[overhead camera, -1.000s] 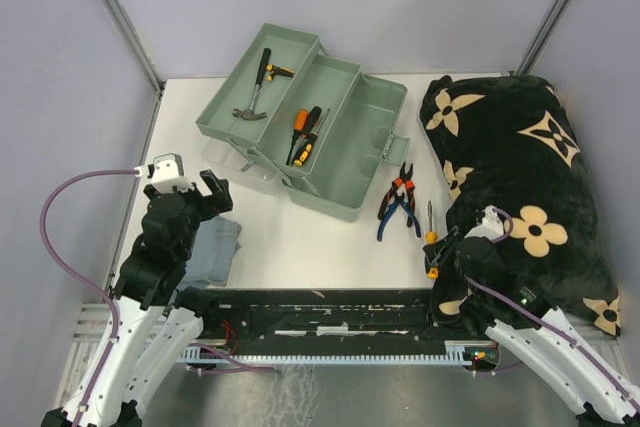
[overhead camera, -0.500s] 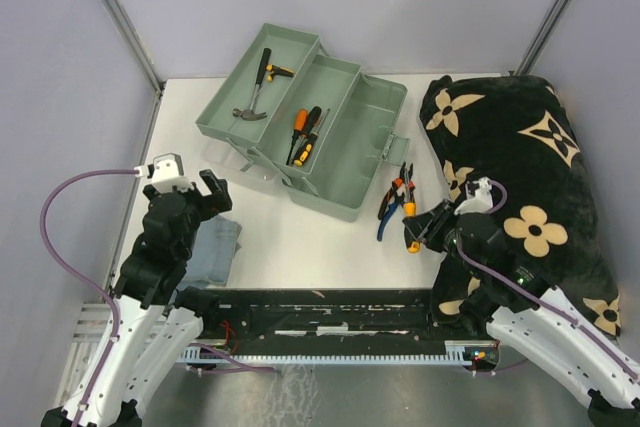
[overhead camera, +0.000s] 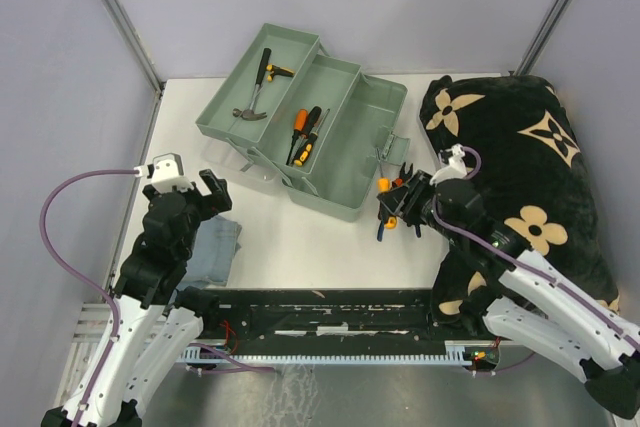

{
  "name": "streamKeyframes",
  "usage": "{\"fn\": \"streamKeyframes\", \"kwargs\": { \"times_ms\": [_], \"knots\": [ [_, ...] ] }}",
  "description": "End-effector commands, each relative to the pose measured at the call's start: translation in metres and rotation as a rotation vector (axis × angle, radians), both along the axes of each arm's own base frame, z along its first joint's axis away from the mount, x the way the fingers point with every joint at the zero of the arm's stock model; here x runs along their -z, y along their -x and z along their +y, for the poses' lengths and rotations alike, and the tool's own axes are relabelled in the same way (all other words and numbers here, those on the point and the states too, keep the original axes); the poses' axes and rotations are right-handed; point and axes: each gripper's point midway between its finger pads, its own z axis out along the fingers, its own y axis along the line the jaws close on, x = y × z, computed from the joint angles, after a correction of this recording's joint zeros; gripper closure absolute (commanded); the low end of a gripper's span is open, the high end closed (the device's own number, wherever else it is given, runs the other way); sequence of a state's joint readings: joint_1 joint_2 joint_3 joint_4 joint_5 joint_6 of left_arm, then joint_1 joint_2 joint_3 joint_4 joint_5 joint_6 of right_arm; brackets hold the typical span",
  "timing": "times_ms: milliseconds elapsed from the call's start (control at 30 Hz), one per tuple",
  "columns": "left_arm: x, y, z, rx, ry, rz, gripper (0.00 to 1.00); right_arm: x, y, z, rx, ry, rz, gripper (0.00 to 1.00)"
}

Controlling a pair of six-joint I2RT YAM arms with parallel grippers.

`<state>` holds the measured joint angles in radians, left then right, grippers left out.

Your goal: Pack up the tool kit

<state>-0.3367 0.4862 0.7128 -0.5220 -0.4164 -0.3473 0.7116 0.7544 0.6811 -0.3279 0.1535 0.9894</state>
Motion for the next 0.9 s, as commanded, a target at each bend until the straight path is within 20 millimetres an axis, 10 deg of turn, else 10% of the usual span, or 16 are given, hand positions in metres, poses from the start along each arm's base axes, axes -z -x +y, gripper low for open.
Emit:
{"fn": "streamKeyframes", "kwargs": {
  "times_ms": [0,867],
  "knots": [
    [-0.007,-0.005,0.0,-0.017,0.031,-0.038,0.03,-0.056,-0.023,0.031,-0.049,-0.093,-0.104,0.98],
    [-0.006,-0.007,-0.002,-0.007,0.03,-0.033,0.03,-0.043,-0.191,0.132,0.263,0.113,-0.034,0.97]
  ]
}}
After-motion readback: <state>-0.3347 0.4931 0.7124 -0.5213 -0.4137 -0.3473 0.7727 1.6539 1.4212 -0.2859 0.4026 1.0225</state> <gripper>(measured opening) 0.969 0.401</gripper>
